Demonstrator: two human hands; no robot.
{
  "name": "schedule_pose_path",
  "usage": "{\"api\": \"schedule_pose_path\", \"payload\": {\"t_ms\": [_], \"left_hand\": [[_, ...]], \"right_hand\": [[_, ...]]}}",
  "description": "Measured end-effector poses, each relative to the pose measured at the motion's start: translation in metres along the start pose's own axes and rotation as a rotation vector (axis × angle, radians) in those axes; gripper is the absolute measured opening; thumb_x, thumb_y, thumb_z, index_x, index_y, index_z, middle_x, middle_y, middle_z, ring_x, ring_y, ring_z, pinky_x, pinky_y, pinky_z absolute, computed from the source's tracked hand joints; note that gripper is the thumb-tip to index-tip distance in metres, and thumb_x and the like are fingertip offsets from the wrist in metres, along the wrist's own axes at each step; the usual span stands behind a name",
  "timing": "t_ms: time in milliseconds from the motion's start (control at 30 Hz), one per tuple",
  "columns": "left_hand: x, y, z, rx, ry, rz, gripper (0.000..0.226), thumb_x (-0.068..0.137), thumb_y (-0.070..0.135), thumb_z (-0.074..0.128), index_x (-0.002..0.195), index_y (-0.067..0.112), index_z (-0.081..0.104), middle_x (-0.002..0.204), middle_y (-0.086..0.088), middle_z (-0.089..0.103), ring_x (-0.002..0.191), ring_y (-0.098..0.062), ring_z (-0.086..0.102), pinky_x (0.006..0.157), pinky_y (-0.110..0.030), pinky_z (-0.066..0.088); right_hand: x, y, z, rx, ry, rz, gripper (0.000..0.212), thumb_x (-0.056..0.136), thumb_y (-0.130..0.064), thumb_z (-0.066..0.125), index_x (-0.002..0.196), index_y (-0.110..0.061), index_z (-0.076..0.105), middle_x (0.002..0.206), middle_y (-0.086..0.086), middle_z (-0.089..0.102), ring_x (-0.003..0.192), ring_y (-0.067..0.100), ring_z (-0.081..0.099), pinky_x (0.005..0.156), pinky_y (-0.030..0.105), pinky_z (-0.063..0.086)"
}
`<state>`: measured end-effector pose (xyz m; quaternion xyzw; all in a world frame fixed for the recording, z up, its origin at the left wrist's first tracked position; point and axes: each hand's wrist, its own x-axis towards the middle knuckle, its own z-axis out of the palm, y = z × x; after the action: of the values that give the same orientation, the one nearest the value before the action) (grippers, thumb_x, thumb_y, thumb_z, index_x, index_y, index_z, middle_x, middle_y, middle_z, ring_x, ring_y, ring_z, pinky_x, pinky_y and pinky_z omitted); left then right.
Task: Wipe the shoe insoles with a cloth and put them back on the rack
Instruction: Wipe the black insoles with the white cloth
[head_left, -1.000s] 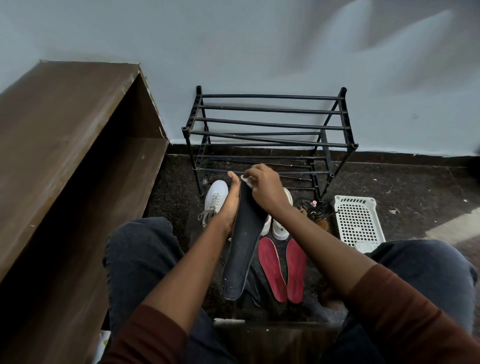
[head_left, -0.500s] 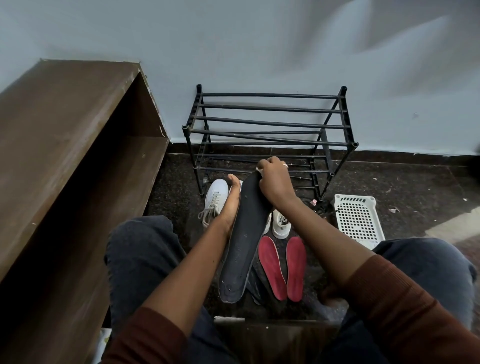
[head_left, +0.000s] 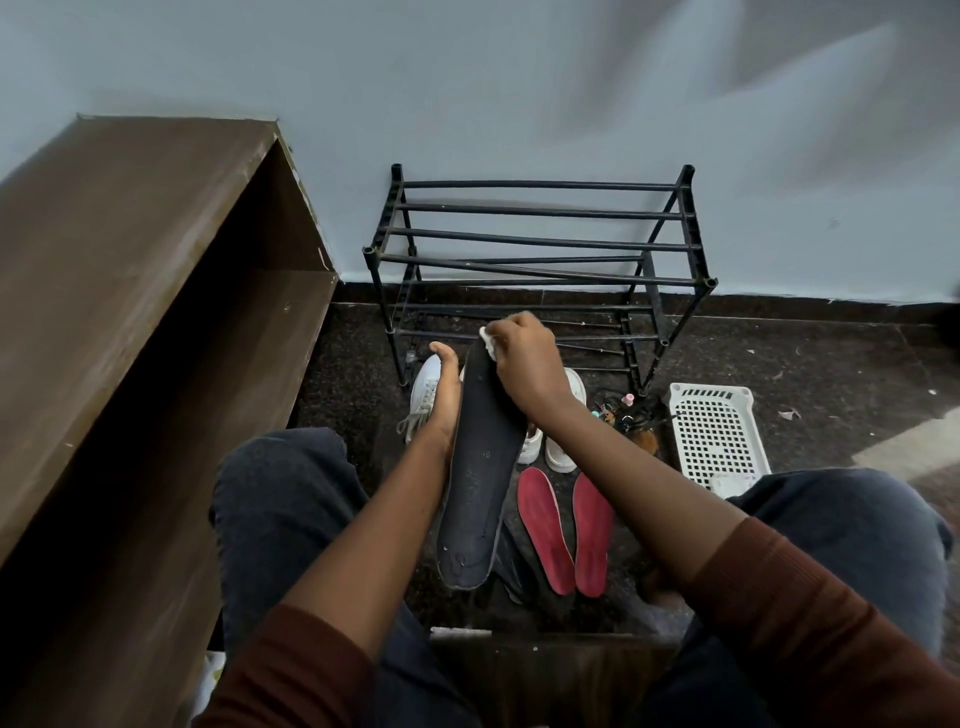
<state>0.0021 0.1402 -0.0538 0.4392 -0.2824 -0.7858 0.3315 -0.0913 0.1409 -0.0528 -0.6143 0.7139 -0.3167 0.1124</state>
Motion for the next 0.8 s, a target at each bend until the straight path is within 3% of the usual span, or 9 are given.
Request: {"api": "schedule_pose_path", "payload": {"t_ms": [67,200,267,400,500,567,633,733,800], "left_hand": [[0.003,-0.005,0.000,-0.051,-0.070,-0.031,0.092,0.094,0.061,0.005,0.064,0.013,0.077,0.067,-0.006,0.072,0.061,-0.014,0.070,0.054,-0.020,0.055],[0.006,-0.009,-0.004,-0.090,-0.188,-0.093,0.080,0.092,0.065,0.021,0.084,0.009,0.077,0.083,-0.007,0.073,0.074,-0.016,0.071,0.068,-0.024,0.057],[0.006,-0.007,-0.003,-0.098,-0.187,-0.101,0.082,0.090,0.068,0.020,0.086,0.009,0.076,0.082,-0.008,0.073,0.073,-0.017,0.070,0.068,-0.024,0.056],[0.013,-0.008,-0.008,-0.049,-0.174,-0.097,0.088,0.084,0.075,0.007,0.106,0.009,0.062,0.081,-0.010,0.072,0.074,-0.017,0.071,0.067,-0.025,0.058],[0.015,-0.009,-0.012,-0.028,-0.119,-0.064,0.083,0.082,0.077,0.010,0.104,0.013,0.060,0.085,-0.009,0.070,0.082,-0.016,0.069,0.080,-0.029,0.054],[0.019,-0.011,-0.012,0.021,-0.050,-0.016,0.074,0.088,0.071,0.015,0.106,0.014,0.058,0.083,-0.001,0.067,0.088,-0.013,0.068,0.081,-0.026,0.052],[0.021,-0.013,-0.014,0.044,-0.033,0.035,0.067,0.093,0.064,0.015,0.113,0.015,0.055,0.079,0.008,0.063,0.103,-0.018,0.062,0.090,-0.027,0.047],[0.017,-0.014,-0.015,-0.118,-0.128,-0.030,0.061,0.093,0.061,0.026,0.104,0.011,0.059,0.095,-0.007,0.062,0.102,-0.019,0.056,0.107,-0.031,0.035],[0.013,-0.013,-0.018,-0.149,-0.147,-0.021,0.056,0.096,0.054,0.030,0.109,0.009,0.062,0.102,-0.010,0.065,0.098,-0.020,0.063,0.098,-0.031,0.045]], "right_hand": [[0.009,0.007,-0.003,-0.060,0.039,0.050,0.022,0.089,-0.001,0.046,0.098,0.004,0.066,0.100,0.020,0.056,0.092,0.035,0.053,0.075,0.035,0.041],[0.019,0.017,-0.006,-0.091,0.069,0.175,0.022,0.088,0.002,0.045,0.095,0.005,0.065,0.099,0.021,0.054,0.090,0.036,0.053,0.070,0.033,0.038],[0.017,0.015,-0.004,-0.066,0.055,0.148,0.022,0.087,0.003,0.044,0.094,0.006,0.065,0.100,0.019,0.053,0.092,0.035,0.051,0.069,0.031,0.037],[0.011,0.010,-0.003,-0.012,-0.014,0.043,0.027,0.087,0.006,0.048,0.108,0.004,0.064,0.111,0.018,0.055,0.104,0.032,0.051,0.085,0.032,0.040],[0.000,0.002,0.000,0.011,-0.090,-0.134,0.028,0.083,0.008,0.051,0.107,0.003,0.066,0.109,0.020,0.058,0.101,0.035,0.054,0.084,0.032,0.041],[-0.009,-0.004,0.005,-0.005,-0.137,-0.219,0.029,0.082,0.008,0.051,0.106,0.002,0.066,0.109,0.021,0.058,0.099,0.037,0.053,0.084,0.035,0.041],[-0.014,-0.004,0.007,-0.025,-0.112,-0.231,0.026,0.082,0.007,0.052,0.104,0.002,0.067,0.107,0.021,0.059,0.095,0.039,0.053,0.081,0.037,0.042],[-0.011,0.000,0.008,-0.060,-0.017,-0.169,0.018,0.087,-0.001,0.053,0.097,0.004,0.067,0.099,0.022,0.058,0.088,0.039,0.054,0.074,0.037,0.044],[-0.004,0.005,0.006,-0.093,0.050,-0.085,0.016,0.088,-0.001,0.051,0.092,0.006,0.065,0.097,0.022,0.056,0.086,0.039,0.053,0.069,0.035,0.041]]}}
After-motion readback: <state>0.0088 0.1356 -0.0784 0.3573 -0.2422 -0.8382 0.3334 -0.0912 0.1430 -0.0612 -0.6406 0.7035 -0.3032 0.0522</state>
